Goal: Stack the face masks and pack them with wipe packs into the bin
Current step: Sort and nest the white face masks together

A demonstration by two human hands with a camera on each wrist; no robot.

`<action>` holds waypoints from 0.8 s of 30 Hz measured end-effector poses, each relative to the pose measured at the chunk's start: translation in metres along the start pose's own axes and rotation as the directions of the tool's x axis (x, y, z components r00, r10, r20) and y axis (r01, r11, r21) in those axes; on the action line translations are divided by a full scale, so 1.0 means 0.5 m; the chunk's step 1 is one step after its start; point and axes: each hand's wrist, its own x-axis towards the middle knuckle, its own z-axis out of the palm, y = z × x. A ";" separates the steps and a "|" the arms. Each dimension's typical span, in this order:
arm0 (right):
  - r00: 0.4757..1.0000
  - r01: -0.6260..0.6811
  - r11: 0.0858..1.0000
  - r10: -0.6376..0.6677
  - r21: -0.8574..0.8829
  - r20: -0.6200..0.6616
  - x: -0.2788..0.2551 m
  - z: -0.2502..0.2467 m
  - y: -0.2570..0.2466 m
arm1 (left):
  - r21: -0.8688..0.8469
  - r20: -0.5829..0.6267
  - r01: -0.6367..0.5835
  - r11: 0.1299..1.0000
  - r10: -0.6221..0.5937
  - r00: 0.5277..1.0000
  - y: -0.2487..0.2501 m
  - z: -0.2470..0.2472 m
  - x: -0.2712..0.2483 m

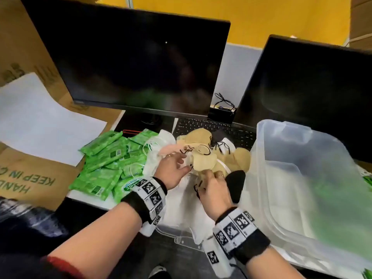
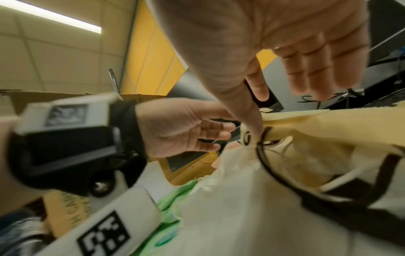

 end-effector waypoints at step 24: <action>0.862 -0.080 0.996 0.055 -0.028 -0.504 -0.014 0.019 0.041 | -0.274 -0.410 -0.317 0.908 0.188 0.893 -0.005 -0.008 -0.027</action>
